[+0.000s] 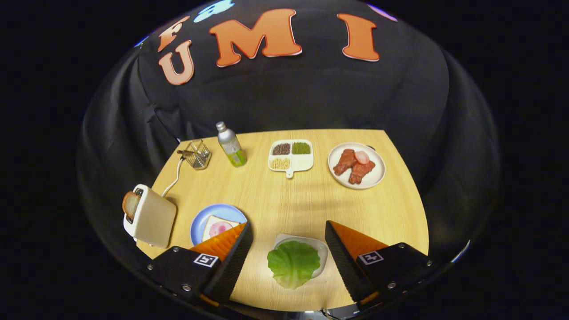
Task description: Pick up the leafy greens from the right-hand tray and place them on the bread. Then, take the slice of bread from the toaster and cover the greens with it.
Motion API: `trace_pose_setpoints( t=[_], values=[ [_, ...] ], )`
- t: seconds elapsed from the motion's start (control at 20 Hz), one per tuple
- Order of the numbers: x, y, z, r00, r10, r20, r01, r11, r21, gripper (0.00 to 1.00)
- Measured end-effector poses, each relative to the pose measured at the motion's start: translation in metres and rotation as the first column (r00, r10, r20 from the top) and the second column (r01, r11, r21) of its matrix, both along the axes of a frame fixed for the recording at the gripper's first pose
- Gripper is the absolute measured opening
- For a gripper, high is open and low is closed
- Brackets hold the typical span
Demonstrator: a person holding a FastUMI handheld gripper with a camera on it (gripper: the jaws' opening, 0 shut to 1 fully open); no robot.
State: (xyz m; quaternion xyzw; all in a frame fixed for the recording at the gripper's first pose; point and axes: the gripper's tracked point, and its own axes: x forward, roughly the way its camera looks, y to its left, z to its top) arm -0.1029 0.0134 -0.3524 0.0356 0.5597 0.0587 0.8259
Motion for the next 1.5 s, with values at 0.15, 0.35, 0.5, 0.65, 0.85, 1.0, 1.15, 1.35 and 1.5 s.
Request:
trace_pose_setpoints(
  t=[0.15, 0.35, 0.5, 0.65, 0.85, 1.0, 1.15, 1.35, 1.5],
  values=[
    [-0.021, 0.003, -0.028, 0.995, 0.033, -0.096, -0.033, 0.999, 0.0, 0.98],
    [-0.041, -0.001, -0.066, 0.979, 0.056, -0.194, -0.06, 0.998, -0.019, 0.97],
    [-0.061, 0.002, -0.091, 0.96, 0.06, -0.272, -0.066, 0.998, -0.012, 0.96],
    [-0.076, 0.0, -0.115, 0.942, 0.052, -0.333, -0.065, 0.998, -0.026, 0.96],
    [-0.094, -0.001, -0.134, 0.919, 0.046, -0.391, -0.063, 0.997, -0.032, 0.95],
    [-0.1, -0.002, -0.146, 0.909, 0.043, -0.415, -0.069, 0.996, -0.048, 0.95],
    [-0.105, -0.004, -0.158, 0.896, 0.03, -0.443, -0.069, 0.995, -0.072, 0.95],
    [-0.111, -0.009, -0.17, 0.887, 0.016, -0.462, -0.073, 0.992, -0.107, 0.95],
    [-0.114, -0.009, -0.177, 0.877, 0.01, -0.48, -0.077, 0.99, -0.12, 0.92]
  ],
)
